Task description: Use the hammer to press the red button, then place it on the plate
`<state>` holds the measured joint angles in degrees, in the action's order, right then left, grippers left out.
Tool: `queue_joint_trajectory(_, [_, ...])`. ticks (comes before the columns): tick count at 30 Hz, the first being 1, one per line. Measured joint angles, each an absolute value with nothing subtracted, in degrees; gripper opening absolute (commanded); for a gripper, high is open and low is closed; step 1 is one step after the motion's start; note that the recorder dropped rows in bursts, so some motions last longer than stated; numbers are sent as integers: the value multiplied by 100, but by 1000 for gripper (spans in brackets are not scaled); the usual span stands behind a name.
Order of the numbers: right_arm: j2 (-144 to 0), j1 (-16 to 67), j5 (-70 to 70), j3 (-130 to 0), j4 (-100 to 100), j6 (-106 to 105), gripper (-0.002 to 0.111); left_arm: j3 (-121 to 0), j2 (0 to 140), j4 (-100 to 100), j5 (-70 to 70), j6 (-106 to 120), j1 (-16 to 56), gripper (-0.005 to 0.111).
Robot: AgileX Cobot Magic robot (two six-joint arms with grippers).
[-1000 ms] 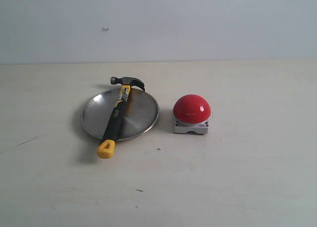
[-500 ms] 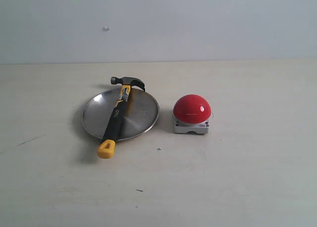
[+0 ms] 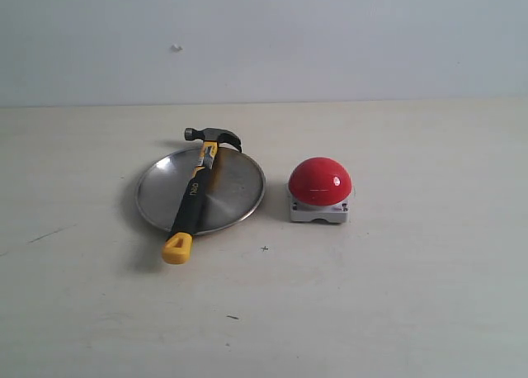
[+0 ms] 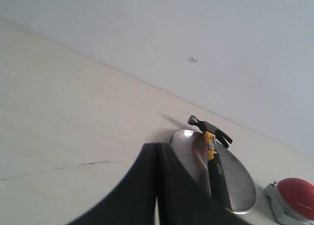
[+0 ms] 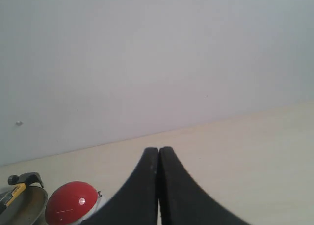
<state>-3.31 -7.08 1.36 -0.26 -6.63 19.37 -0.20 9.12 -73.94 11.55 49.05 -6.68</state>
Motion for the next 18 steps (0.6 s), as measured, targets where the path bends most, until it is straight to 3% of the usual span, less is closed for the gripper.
queue_joint_trajectory(18, [-174, -708, 317, -26, -482, 1877, 0, -20, 912, -7394, 1155, 4905, -668, 0])
